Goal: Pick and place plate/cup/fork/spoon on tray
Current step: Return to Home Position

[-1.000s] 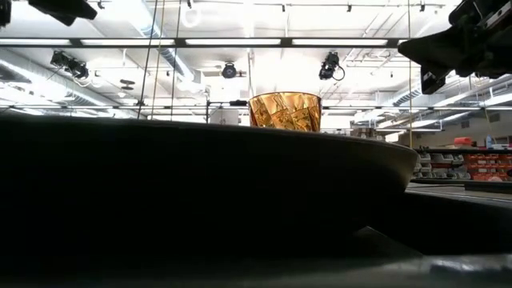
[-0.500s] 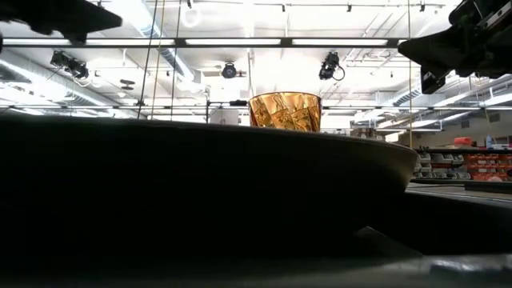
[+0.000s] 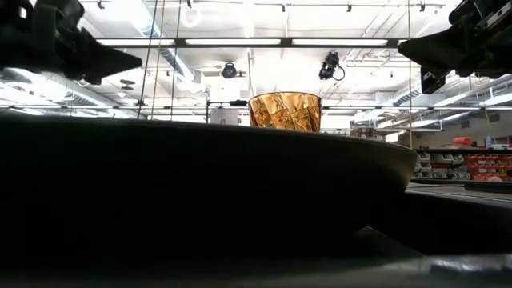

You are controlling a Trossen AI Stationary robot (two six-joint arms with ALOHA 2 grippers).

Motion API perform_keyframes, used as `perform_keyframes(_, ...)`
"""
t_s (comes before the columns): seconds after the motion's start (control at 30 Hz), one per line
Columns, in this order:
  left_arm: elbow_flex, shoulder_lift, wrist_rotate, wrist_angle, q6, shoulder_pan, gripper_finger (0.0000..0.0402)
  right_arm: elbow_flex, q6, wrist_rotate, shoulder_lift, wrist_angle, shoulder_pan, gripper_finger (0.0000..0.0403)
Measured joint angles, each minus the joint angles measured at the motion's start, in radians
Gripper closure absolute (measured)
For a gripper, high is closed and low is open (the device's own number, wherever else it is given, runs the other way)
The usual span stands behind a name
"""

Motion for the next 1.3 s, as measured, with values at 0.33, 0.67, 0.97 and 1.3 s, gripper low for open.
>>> perform_keyframes(0.33,0.0,-0.111,0.017,-0.159,-0.043,0.073,0.0398,0.0,0.0,0.0,0.0,0.0,0.0,0.038)
perform_keyframes(0.67,0.0,-0.305,0.168,-0.297,0.001,0.246,0.0398,0.0,0.0,0.0,0.0,0.0,0.0,0.038)
perform_keyframes(0.97,-0.023,-0.336,0.303,-0.385,-0.054,0.267,0.0398,0.0,0.0,0.0,0.0,0.0,0.0,0.038)
perform_keyframes(1.3,-0.023,-0.336,0.353,-0.445,-0.076,0.266,0.0397,0.0,0.0,0.0,0.0,0.0,0.0,0.038)
